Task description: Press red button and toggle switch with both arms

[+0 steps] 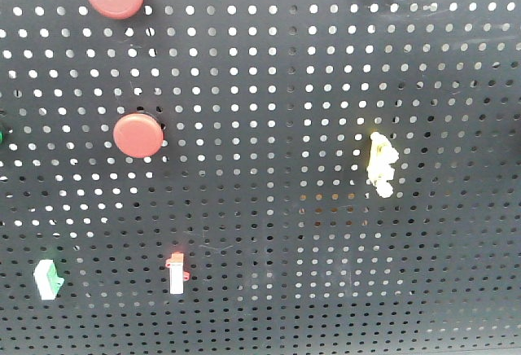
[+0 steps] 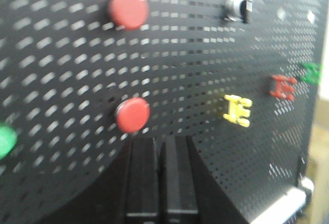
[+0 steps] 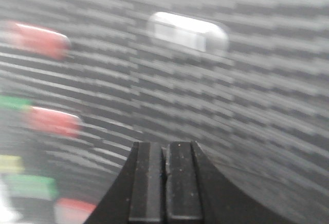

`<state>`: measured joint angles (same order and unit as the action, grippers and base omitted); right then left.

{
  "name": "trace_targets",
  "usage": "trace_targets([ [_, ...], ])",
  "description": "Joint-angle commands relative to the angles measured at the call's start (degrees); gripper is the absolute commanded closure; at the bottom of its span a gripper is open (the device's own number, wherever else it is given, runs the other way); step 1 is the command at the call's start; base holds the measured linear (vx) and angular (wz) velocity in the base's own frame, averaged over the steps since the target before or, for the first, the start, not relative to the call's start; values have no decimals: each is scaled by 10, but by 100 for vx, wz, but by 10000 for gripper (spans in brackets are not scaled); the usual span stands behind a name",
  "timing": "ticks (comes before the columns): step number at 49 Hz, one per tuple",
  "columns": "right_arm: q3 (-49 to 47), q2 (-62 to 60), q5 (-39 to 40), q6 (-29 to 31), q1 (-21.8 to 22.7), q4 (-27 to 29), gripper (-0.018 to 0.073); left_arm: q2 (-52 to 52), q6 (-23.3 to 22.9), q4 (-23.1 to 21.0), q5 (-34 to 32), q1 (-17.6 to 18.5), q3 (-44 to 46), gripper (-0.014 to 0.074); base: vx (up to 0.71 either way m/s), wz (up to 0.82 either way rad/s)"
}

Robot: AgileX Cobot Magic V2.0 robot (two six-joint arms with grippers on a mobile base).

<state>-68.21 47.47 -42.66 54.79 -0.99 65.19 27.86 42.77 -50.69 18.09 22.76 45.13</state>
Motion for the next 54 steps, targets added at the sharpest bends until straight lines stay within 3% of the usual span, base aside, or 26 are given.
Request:
trace_targets([
  [1, -48, 48, -24, 59, 0, 149, 562, -10, -19, -14, -39, -2, 3, 594, 0, 0],
  [6, -88, 94, -35, 51, -10, 185, 562, -9, -20, -15, -24, -2, 4, 594, 0, 0],
  [11, -116, 135, 8, 45, -86, 193, 562, -9, -35, -15, -20, -2, 4, 594, 0, 0],
  [15, -127, 158, 91, 45, -167, 159, 562, -9, -38, -14, -21, -2, 4, 594, 0, 0],
  [20, -128, 161, 178, 40, -202, 104, 562, -9, -39, -14, -8, -2, 4, 594, 0, 0],
  [29, -128, 166, 229, 37, -207, 101, 562, -9, -39, -15, 2, -2, 4, 594, 0, 0],
  [54, -128, 206, 231, 49, -207, 120, 562, -9, -49, -14, 9, -2, 4, 594, 0, 0],
])
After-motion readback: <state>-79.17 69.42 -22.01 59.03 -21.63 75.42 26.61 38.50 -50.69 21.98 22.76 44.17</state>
